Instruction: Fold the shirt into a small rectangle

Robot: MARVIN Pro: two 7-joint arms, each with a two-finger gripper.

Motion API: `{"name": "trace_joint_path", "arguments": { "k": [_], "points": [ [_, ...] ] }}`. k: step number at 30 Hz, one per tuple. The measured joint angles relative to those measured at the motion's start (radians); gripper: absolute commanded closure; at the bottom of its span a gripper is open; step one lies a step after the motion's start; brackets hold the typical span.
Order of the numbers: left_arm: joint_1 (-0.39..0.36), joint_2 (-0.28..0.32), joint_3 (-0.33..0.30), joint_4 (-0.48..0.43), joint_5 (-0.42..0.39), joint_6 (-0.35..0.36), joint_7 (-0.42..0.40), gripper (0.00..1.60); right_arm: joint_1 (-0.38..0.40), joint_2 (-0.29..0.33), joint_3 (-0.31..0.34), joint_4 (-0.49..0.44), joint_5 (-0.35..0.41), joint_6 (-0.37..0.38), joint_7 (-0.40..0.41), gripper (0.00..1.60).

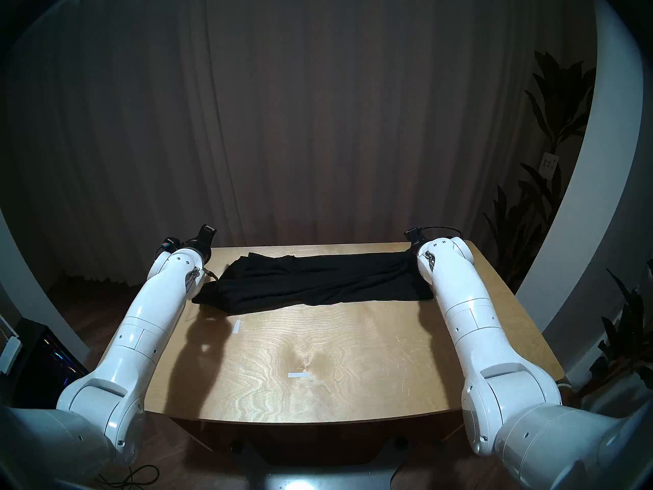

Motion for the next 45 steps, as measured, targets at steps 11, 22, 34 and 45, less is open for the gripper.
{"name": "trace_joint_path", "arguments": {
  "k": [11,22,34,45],
  "points": [
    [0.084,0.007,0.000,-0.063,0.004,-0.010,-0.016,0.00,-0.015,0.012,-0.035,-0.049,-0.030,0.012,0.016,0.00],
    [0.149,0.019,-0.010,-0.147,0.010,-0.028,-0.036,0.00,-0.037,0.021,-0.073,-0.083,-0.055,0.027,0.027,0.00],
    [0.229,0.030,-0.022,-0.253,0.015,-0.051,-0.058,0.00,-0.085,0.029,-0.120,-0.108,-0.083,0.047,0.039,0.00],
    [0.316,0.033,-0.023,-0.351,0.019,-0.070,-0.077,0.00,-0.104,0.038,-0.157,-0.142,-0.109,0.053,0.052,0.00]
  ]
}}
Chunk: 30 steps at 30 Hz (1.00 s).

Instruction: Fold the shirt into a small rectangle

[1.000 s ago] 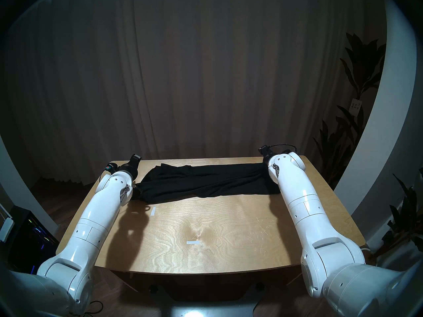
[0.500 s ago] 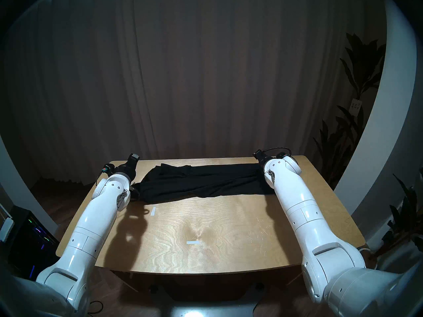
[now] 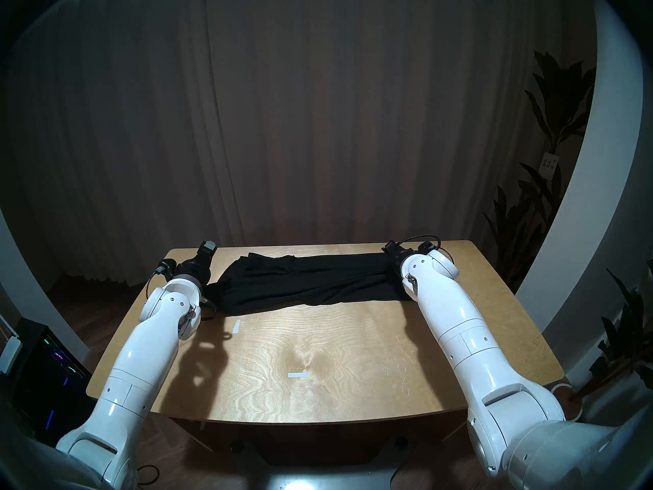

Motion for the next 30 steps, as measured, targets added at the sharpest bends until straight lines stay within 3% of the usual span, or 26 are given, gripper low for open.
{"name": "trace_joint_path", "arguments": {
  "k": [17,30],
  "points": [
    [0.140,0.005,-0.015,-0.193,0.001,-0.036,-0.034,0.00,-0.013,0.032,-0.048,-0.065,-0.050,-0.009,0.021,0.00],
    [0.268,-0.020,-0.090,-0.369,-0.064,-0.091,-0.035,0.00,-0.053,0.079,-0.089,-0.156,-0.108,-0.028,0.044,0.00]
  ]
}}
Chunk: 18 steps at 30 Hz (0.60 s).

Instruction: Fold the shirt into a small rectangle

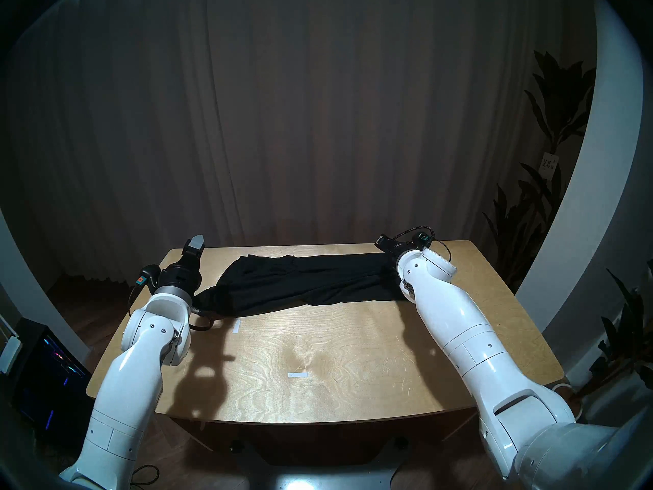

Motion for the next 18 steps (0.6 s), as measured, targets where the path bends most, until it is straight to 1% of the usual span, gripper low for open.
{"name": "trace_joint_path", "arguments": {
  "k": [4,9,15,18],
  "points": [
    [0.042,-0.014,-0.019,-0.042,-0.029,-0.012,0.011,0.00,-0.017,0.018,-0.007,-0.029,-0.019,-0.009,0.006,0.00],
    [0.107,-0.036,-0.044,-0.101,-0.069,-0.026,0.053,0.00,-0.047,0.048,-0.012,-0.077,-0.050,-0.026,0.016,0.00],
    [0.186,-0.064,-0.066,-0.158,-0.119,-0.038,0.126,0.00,-0.091,0.087,-0.013,-0.144,-0.093,-0.056,0.031,0.00],
    [0.229,-0.081,-0.075,-0.188,-0.151,-0.039,0.177,0.00,-0.122,0.108,-0.016,-0.184,-0.122,-0.082,0.043,0.00]
  ]
}}
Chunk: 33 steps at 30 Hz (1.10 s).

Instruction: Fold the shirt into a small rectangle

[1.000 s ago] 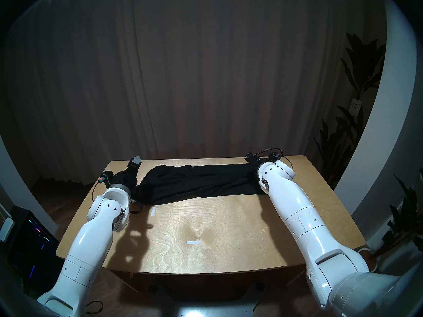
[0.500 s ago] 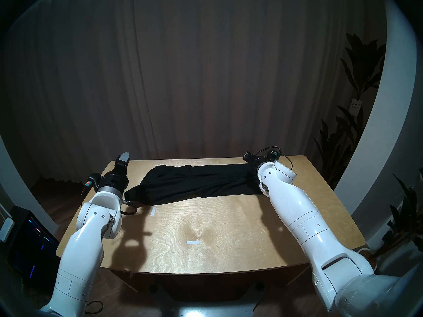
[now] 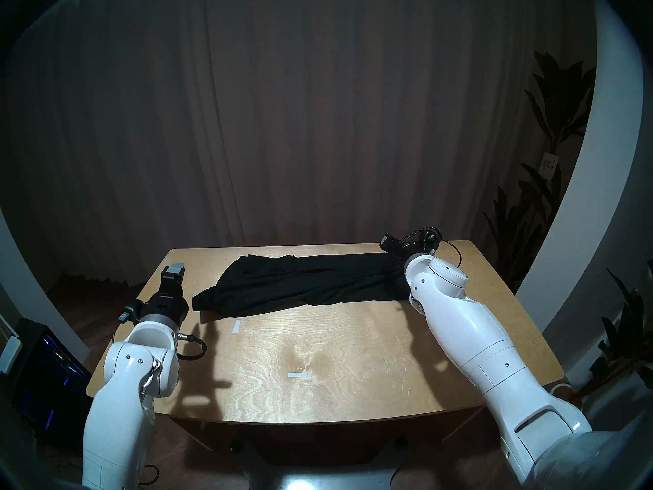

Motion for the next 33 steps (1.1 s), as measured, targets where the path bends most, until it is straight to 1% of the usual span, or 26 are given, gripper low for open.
{"name": "trace_joint_path", "arguments": {
  "k": [3,6,10,14,15,17,20,23,28,33],
  "points": [
    [0.034,-0.012,-0.005,-0.027,-0.028,0.001,0.041,0.00,-0.026,0.015,-0.004,-0.031,-0.025,-0.027,0.013,0.00],
    [0.080,-0.022,-0.010,-0.072,-0.069,0.014,0.089,0.00,-0.060,0.032,-0.013,-0.067,-0.066,-0.079,0.034,0.00],
    [0.128,-0.025,-0.014,-0.118,-0.103,0.037,0.130,0.00,-0.096,0.044,-0.016,-0.093,-0.110,-0.135,0.057,0.00],
    [0.156,-0.019,-0.017,-0.157,-0.115,0.054,0.155,0.00,-0.121,0.046,-0.012,-0.097,-0.152,-0.189,0.078,0.00],
    [0.161,-0.015,-0.016,-0.164,-0.111,0.057,0.159,0.00,-0.127,0.042,-0.011,-0.090,-0.172,-0.213,0.086,0.00],
    [0.163,-0.008,-0.010,-0.164,-0.089,0.057,0.157,0.00,-0.129,0.037,-0.011,-0.075,-0.186,-0.237,0.094,0.00],
    [0.155,0.001,0.016,-0.145,-0.027,0.047,0.122,0.00,-0.124,0.026,-0.012,-0.029,-0.194,-0.268,0.108,0.00],
    [0.136,0.005,0.034,-0.105,-0.003,0.042,0.102,0.00,-0.111,0.017,-0.015,0.010,-0.200,-0.282,0.122,0.00],
    [0.098,0.009,0.053,-0.045,-0.010,0.052,0.091,0.00,-0.095,0.010,-0.016,0.026,-0.209,-0.298,0.140,0.00],
    [0.063,0.013,0.064,0.013,-0.055,0.083,0.079,0.00,-0.087,0.015,-0.012,0.013,-0.234,-0.327,0.156,0.00]
  ]
}}
